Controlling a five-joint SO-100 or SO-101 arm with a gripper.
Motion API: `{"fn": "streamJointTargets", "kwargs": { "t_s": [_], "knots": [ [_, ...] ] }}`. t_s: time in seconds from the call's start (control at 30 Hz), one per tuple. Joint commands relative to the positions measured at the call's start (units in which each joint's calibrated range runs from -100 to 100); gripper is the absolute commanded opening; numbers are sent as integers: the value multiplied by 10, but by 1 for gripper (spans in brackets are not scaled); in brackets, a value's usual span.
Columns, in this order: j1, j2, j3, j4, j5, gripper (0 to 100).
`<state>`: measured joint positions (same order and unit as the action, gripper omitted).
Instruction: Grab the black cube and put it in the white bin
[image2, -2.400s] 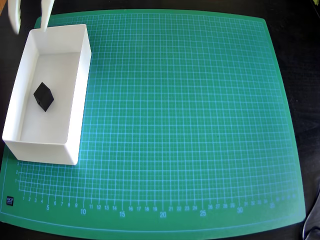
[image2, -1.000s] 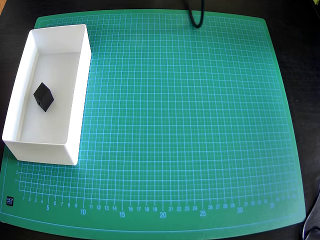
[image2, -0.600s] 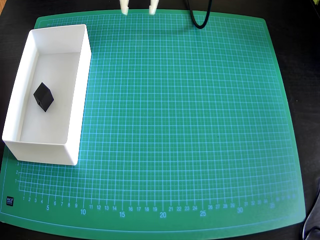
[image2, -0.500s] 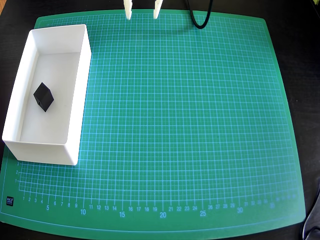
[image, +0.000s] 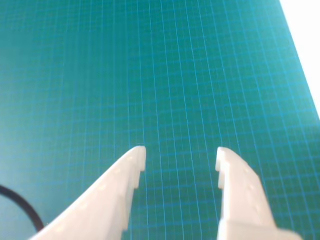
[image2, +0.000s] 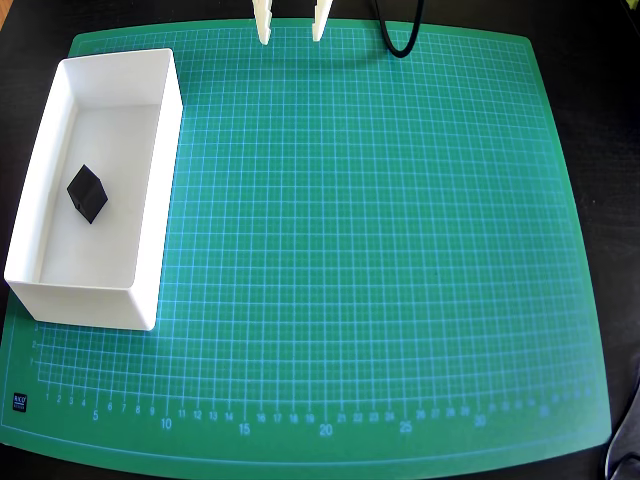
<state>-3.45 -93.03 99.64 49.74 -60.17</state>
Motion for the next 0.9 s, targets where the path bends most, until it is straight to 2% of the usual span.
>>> {"fn": "streamJointTargets", "kwargs": {
  "t_s": [0.0,0.33,0.6,0.87],
  "knots": [
    [2,-4,2,30,-2,19],
    [20,-11,2,123,0,18],
    [14,-7,3,151,3,1],
    [-28,-4,3,151,3,1]
  ]
}}
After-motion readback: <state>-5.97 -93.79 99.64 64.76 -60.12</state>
